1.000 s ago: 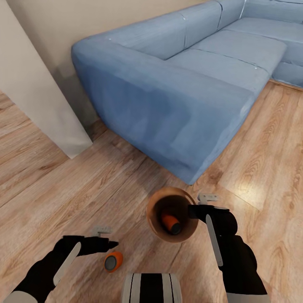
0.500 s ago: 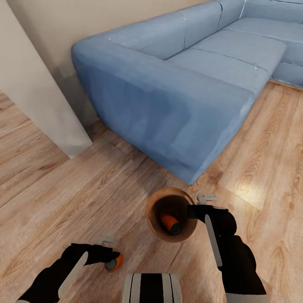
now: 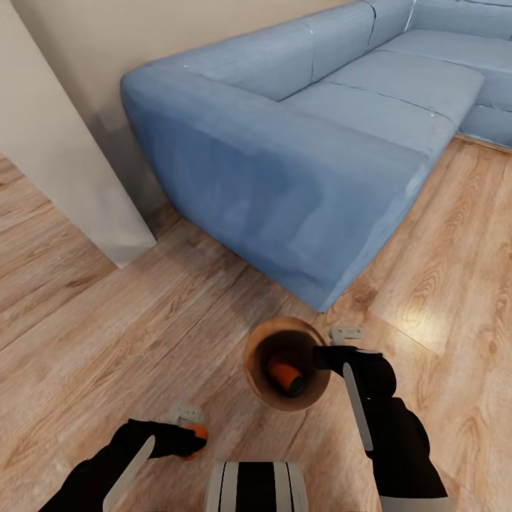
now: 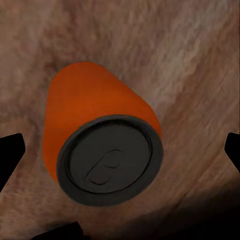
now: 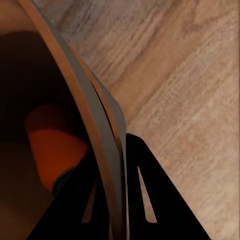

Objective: Put the three can of soda from the living room inside the tash can in the kitchen.

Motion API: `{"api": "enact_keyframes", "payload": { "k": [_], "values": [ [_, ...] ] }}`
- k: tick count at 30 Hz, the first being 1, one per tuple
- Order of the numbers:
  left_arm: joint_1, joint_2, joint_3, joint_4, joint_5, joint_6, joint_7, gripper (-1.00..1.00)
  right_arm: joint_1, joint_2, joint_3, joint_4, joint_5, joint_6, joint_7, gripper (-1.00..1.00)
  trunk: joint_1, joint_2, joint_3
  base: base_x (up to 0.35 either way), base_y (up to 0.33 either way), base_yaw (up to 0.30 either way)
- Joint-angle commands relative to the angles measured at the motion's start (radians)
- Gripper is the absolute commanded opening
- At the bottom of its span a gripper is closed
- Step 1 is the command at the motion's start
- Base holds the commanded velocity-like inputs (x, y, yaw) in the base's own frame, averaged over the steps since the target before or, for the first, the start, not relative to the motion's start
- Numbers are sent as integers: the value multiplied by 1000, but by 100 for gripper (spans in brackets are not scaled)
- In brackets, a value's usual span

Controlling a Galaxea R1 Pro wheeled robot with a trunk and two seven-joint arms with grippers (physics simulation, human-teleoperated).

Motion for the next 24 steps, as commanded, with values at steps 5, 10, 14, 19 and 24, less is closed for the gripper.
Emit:
{"api": "enact_keyframes", "payload": {
  "k": [5, 10, 14, 19, 24],
  "values": [
    [15, 1, 0, 3, -8, -1, 4, 100, 0, 0, 0, 0, -22, 0, 3, -100, 0, 0, 0, 0, 0, 0],
    [16, 0, 0, 2, -8, -38, 41, 100, 0, 0, 0, 0, -22, 0, 3, -100, 0, 0, 0, 0, 0, 0],
    [16, -2, 0, 2, -9, -46, 62, 100, 0, 1, 0, 0, -22, 0, 3, -100, 0, 0, 0, 0, 0, 0],
    [16, -3, 0, 13, -7, -48, 71, 100, 0, 1, 1, 0, -22, 0, 3, -100, 0, 0, 0, 0, 0, 0],
    [16, -8, 0, 61, -10, -50, 72, 100, 0, 2, 2, 0, -23, 0, 3, -100, 0, 0, 0, 0, 0, 0]
  ]
}}
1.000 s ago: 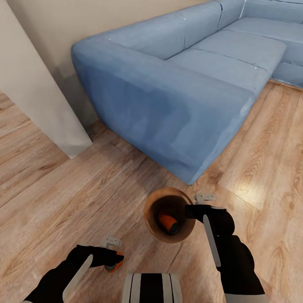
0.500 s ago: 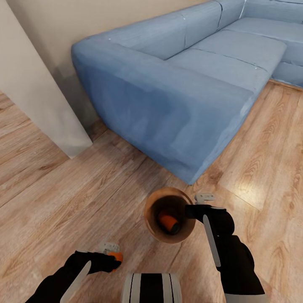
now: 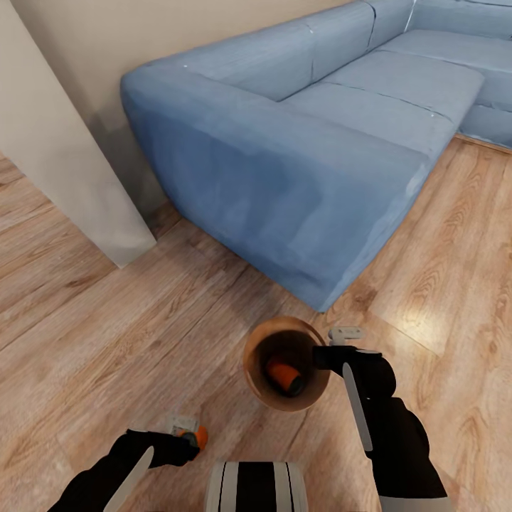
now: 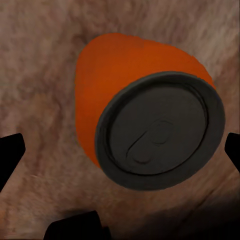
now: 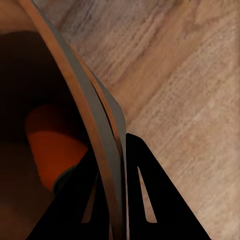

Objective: Put the three can of soda from the living room inside the tash can in the kitchen.

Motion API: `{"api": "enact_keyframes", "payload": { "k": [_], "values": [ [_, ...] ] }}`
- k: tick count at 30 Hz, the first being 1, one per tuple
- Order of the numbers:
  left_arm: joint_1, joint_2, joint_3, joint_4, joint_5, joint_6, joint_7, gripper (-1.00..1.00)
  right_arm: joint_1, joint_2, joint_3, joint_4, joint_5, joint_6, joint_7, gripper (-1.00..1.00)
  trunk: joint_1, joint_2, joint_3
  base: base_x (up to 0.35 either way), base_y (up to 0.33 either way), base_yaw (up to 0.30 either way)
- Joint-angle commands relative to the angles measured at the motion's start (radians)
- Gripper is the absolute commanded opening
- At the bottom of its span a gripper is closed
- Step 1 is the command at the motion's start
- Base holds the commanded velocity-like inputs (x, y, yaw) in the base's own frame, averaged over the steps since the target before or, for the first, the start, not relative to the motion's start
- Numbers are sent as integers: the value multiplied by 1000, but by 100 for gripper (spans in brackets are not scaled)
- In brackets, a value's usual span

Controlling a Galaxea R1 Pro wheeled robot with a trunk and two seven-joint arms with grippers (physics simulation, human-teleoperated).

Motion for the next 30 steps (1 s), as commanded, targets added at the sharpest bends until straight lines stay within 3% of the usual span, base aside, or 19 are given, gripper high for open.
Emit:
{"api": "enact_keyframes", "payload": {
  "k": [1, 14, 21, 30],
  "values": [
    [0, -6, 1, 8, 0, 0, 0, 100, 0, 0, 0, 0, -22, 0, 3, -100, 0, 0, 0, 0, 0, 0],
    [0, -16, -2, 19, 0, -5, 2, 100, 0, 1, 0, 0, -23, 0, 3, -100, 0, 0, 0, 0, 0, 0],
    [-1, -17, -2, 15, -1, -8, 54, 100, 0, 2, 0, 0, -23, 0, 3, -100, 0, 0, 0, 0, 0, 0],
    [-1, -37, -2, 17, -2, -8, 60, 100, 0, 2, 0, 0, -23, 0, 3, -100, 0, 0, 0, 0, 0, 0]
  ]
}}
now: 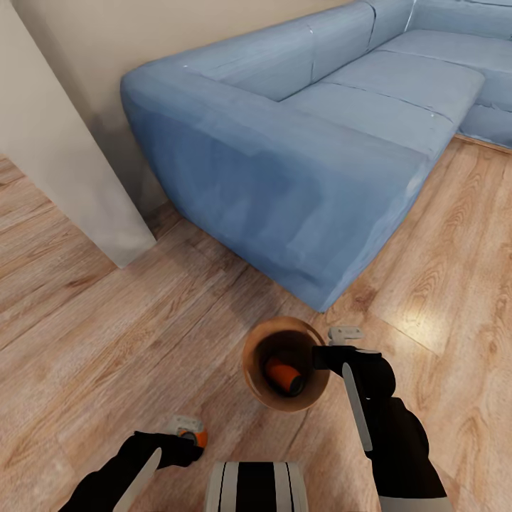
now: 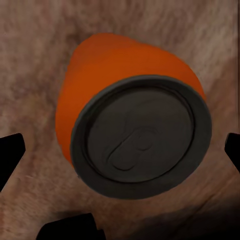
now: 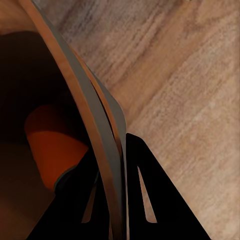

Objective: Put the three can of soda from the living room inside the tash can in the kitchen.

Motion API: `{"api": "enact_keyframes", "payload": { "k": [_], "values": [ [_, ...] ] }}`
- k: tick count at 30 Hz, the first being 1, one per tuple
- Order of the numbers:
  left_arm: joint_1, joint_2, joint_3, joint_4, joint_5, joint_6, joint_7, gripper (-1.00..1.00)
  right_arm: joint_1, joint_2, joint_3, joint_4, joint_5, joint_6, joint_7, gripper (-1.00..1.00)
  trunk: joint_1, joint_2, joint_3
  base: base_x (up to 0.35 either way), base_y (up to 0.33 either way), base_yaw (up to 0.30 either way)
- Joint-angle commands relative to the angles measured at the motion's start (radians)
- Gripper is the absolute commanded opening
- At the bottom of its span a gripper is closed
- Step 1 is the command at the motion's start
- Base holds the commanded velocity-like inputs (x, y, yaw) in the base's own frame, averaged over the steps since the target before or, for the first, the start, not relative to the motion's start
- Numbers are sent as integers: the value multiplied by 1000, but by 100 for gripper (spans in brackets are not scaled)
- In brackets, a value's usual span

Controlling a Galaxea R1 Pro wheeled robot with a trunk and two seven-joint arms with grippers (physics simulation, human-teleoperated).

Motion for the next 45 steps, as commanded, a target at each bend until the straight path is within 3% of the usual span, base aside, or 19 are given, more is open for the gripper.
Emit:
{"api": "enact_keyframes", "payload": {
  "k": [1, 26, 37, 45],
  "values": [
    [0, -1, 0, 0, 0, 0, 0, 100, 0, 0, 0, 0, -22, 0, 3, -100, 0, 0, 0, 0, 0, 0],
    [-5, -14, 3, 8, -8, -40, 0, 100, 0, 0, 0, 0, -23, 0, 3, -100, 0, 0, 0, 0, 0, 0],
    [-14, -47, 3, 113, -9, -89, 0, 100, 0, 0, 0, 0, -22, 0, 3, -100, 0, 0, 0, 0, 0, 0],
    [-14, -46, 3, 108, -12, -92, 1, 100, 0, -1, 46, 0, -20, 0, 3, -100, 0, 0, 0, 0, 0, 0]
  ]
}}
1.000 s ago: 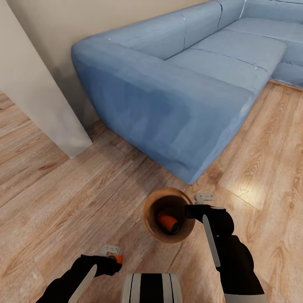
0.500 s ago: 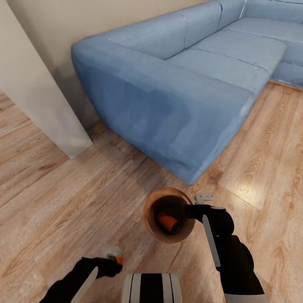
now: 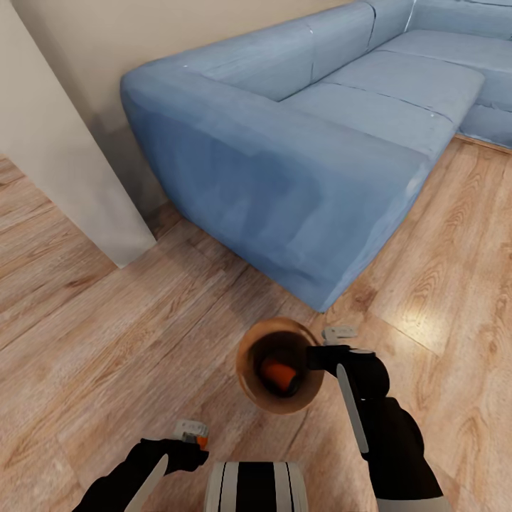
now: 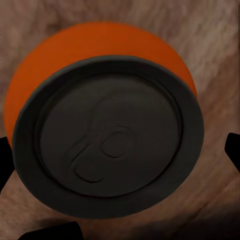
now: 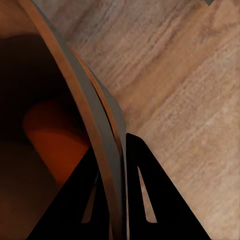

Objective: Put the three can of soda from the living room inside the tash can in the kitchen.

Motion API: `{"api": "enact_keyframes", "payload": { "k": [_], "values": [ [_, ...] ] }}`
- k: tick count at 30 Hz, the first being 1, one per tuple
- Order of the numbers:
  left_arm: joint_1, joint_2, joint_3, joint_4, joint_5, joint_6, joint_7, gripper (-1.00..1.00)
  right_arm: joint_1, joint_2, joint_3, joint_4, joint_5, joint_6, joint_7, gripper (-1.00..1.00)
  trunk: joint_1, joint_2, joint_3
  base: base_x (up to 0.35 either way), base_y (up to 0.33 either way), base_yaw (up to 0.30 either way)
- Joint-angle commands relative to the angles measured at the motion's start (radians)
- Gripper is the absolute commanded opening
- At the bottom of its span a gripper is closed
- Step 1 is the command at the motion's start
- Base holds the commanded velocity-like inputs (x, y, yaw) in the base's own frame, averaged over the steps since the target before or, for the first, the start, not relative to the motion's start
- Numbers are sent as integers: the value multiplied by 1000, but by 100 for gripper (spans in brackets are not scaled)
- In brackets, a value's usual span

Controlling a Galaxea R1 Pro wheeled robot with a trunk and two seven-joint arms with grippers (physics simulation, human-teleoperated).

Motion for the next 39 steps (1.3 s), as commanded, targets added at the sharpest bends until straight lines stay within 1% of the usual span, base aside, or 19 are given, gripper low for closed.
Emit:
{"api": "enact_keyframes", "payload": {
  "k": [1, 12, 16, 21, 24, 28, 30, 31, 33, 39],
  "values": [
    [0, 0, 0, -1, 0, 0, 0, 100, 0, 0, 2, 0, -10, 0, 3, -100, 0, 0, 0, 0, 0, 0],
    [-2, 0, 0, -1, -3, -2, 2, 100, 0, 0, 5, -1, -10, 0, 3, -100, 0, 0, 0, 0, 0, 0],
    [-4, -1, 1, -2, -25, -2, 3, 100, 0, 0, 5, 0, -10, 0, 3, -100, 0, 0, 0, 0, 0, 0],
    [-6, -1, 2, -1, -31, -3, 4, 100, 0, 0, 5, 0, -10, 0, 3, -100, 0, 0, 0, 0, 0, 0],
    [-21, -2, 2, 4, -31, -3, 5, 100, 0, 0, 6, 0, -10, 0, 3, -100, 0, 0, 0, 0, 0, 0],
    [-31, -14, 2, 9, -31, -3, 5, 100, 0, 0, 6, 0, -10, 0, 3, -100, 0, 0, 0, 0, 0, 0],
    [-32, -20, 2, 10, -39, -3, 8, 100, 0, 0, 6, 0, -10, 0, 3, -100, 0, 0, 0, 0, 0, 0],
    [-32, -22, 3, 11, -44, -3, 15, 100, 0, 0, 6, -1, -10, 0, 3, -100, 0, 0, 0, 0, 0, 0],
    [-32, -38, 2, 21, -52, -3, 52, 100, 0, 0, 6, -1, -10, 0, 3, -100, 0, 0, 0, 0, 0, 0],
    [-32, -43, 2, 31, -56, -3, 67, 100, 0, 0, 6, 0, -10, 0, 3, -100, 0, 0, 0, 0, 0, 0]
  ]
}}
